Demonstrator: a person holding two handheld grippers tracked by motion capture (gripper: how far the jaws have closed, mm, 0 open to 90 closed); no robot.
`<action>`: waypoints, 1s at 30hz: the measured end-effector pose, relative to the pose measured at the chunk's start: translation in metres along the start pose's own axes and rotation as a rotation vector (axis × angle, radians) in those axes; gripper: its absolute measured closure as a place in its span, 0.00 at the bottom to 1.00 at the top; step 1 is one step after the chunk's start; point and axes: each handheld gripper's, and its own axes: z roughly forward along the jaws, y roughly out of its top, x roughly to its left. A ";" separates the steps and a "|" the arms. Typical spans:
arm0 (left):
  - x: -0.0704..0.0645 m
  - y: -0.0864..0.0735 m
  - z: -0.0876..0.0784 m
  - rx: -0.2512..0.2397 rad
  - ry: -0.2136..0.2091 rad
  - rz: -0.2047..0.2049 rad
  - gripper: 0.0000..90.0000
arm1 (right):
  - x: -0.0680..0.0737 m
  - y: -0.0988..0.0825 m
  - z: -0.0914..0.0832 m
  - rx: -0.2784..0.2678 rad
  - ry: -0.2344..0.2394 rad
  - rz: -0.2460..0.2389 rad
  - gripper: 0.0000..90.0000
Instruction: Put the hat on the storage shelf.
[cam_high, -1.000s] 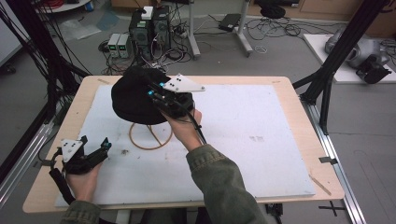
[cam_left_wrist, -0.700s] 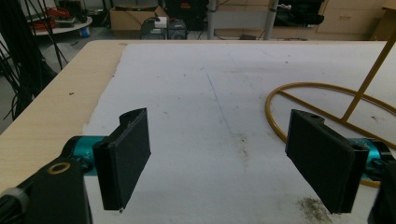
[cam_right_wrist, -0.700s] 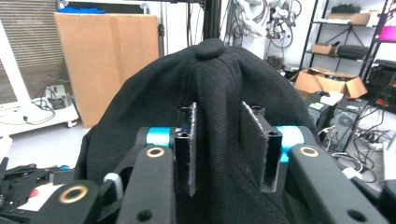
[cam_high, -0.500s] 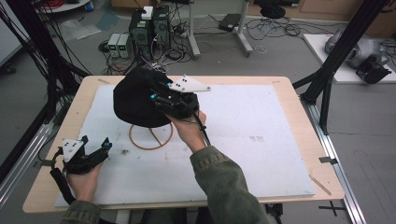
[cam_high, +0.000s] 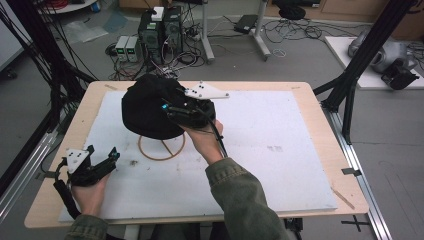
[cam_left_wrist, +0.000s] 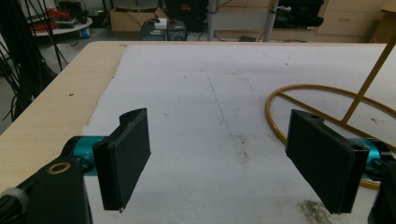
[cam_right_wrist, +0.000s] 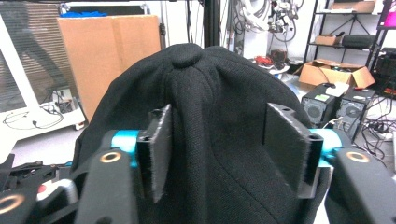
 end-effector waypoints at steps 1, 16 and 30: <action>0.000 0.000 0.000 0.000 0.001 0.001 0.25 | 0.000 0.000 0.000 -0.002 0.001 0.002 0.44; 0.001 0.000 0.000 -0.002 -0.002 -0.002 0.25 | -0.002 -0.002 -0.008 0.015 -0.011 -0.038 0.24; -0.001 0.001 -0.001 -0.003 -0.005 -0.004 0.25 | -0.030 -0.026 -0.052 -0.041 -0.188 -0.046 0.14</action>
